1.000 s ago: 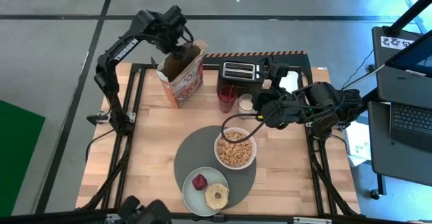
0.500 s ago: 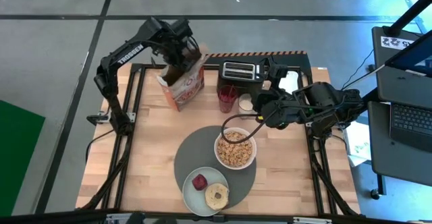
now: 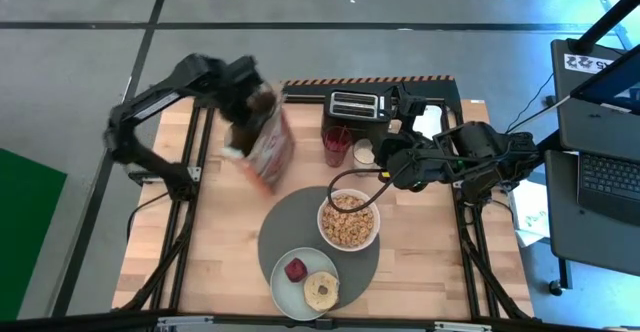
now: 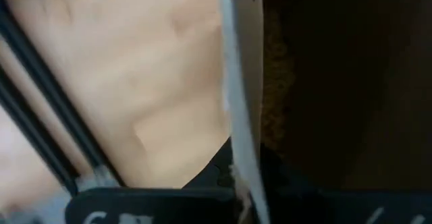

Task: Arrange a breakfast setting

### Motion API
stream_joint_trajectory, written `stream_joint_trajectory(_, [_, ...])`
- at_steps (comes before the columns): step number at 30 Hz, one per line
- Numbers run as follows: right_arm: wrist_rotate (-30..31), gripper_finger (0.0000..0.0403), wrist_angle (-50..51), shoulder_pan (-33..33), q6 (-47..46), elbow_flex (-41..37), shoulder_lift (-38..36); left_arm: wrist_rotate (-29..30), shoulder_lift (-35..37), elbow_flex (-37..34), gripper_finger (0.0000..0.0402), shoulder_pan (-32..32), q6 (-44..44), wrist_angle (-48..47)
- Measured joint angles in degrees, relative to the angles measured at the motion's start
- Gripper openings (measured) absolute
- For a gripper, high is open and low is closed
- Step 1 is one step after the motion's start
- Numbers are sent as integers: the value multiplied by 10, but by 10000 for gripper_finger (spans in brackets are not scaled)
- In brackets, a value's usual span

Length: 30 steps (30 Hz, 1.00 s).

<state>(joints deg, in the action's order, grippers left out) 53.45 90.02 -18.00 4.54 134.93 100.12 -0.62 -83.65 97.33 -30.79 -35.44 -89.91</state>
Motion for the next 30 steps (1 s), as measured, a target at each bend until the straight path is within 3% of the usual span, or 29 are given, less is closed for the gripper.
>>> stream_joint_trajectory(6, [18, 321, -1, 0, -5, -18, 0, -54, 181, -136, 0, 58, -163, -6])
stream_joint_trajectory(13, [32, 321, -5, 19, -28, -86, 0, -44, 318, -154, 0, 210, -424, -3])
stream_joint_trajectory(21, [-52, 321, -59, 71, -43, -165, 1, 11, 292, -154, 0, 434, -615, 1])
stream_joint_trajectory(30, [-66, 321, -140, 71, -35, -197, 0, 3, 215, -154, 0, 646, -804, 1])
